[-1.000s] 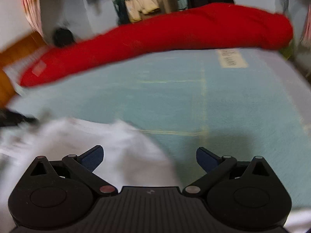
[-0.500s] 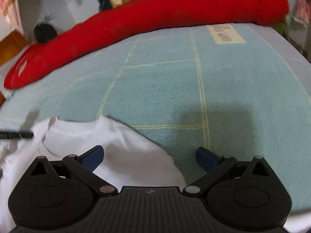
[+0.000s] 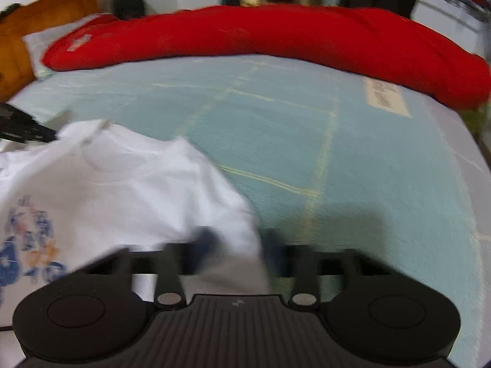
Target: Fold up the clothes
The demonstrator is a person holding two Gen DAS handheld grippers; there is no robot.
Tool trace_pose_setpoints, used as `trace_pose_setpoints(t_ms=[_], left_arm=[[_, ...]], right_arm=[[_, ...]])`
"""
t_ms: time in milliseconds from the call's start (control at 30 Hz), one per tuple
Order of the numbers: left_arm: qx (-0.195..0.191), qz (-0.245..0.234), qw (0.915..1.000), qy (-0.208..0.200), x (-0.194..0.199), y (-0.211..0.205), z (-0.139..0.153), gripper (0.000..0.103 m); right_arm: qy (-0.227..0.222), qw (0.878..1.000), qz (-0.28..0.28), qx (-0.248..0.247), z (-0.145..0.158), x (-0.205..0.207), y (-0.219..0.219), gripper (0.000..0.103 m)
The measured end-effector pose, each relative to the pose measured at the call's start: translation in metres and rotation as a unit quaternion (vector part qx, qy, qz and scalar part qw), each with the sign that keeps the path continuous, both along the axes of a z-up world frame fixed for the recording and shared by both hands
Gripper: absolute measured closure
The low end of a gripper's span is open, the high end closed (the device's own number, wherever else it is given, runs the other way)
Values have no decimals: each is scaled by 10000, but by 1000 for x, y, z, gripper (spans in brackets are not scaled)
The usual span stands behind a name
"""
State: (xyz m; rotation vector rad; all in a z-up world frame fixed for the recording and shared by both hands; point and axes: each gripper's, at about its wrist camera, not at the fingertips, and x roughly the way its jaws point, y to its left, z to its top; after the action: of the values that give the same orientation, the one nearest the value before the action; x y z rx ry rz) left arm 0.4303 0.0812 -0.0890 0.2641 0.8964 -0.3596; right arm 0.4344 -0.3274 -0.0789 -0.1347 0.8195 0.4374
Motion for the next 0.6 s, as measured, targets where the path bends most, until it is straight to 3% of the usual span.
trace_pose_setpoints(t_ms=[67, 133, 233, 300, 333, 400, 433, 500, 533, 567, 600], left_arm=[[265, 59, 9995, -184, -5, -7, 1, 101], [189, 365, 9990, -172, 4, 1, -1, 101], [-156, 788, 9967, -109, 18, 14, 3, 101], [141, 846, 9959, -294, 19, 14, 9, 100], [102, 946, 9949, -331, 18, 19, 15, 100], [-395, 964, 9942, -261, 13, 29, 29, 100], [-646, 868, 9940, -149, 10, 28, 32, 98], [-1147, 671, 9911, 81, 5, 25, 39, 89], [-1427, 551, 9878, 298, 4, 19, 37, 80], [-1698, 433, 9832, 512, 4, 13, 34, 71], [-1853, 402, 9794, 700, 6, 7, 27, 70]], right_arm=[[-186, 9993, 88, -303, 1, -5, 10, 87], [-305, 9986, -66, -437, 0, -3, 10, 91], [-354, 9975, -562, -245, 0, 10, -4, 91], [-386, 9960, -795, -95, 2, 13, -10, 91], [-402, 9954, -872, -19, 6, 10, -12, 89], [-431, 9946, -927, 171, 16, 2, -16, 85], [-460, 9946, -901, 249, 21, -6, -17, 76], [-528, 9944, -845, 350, 33, -22, -15, 60], [-520, 9944, -795, 452, 38, -30, -14, 50], [-444, 9944, -727, 625, 41, -37, -11, 45], [-347, 9942, -646, 787, 43, -43, -7, 42]])
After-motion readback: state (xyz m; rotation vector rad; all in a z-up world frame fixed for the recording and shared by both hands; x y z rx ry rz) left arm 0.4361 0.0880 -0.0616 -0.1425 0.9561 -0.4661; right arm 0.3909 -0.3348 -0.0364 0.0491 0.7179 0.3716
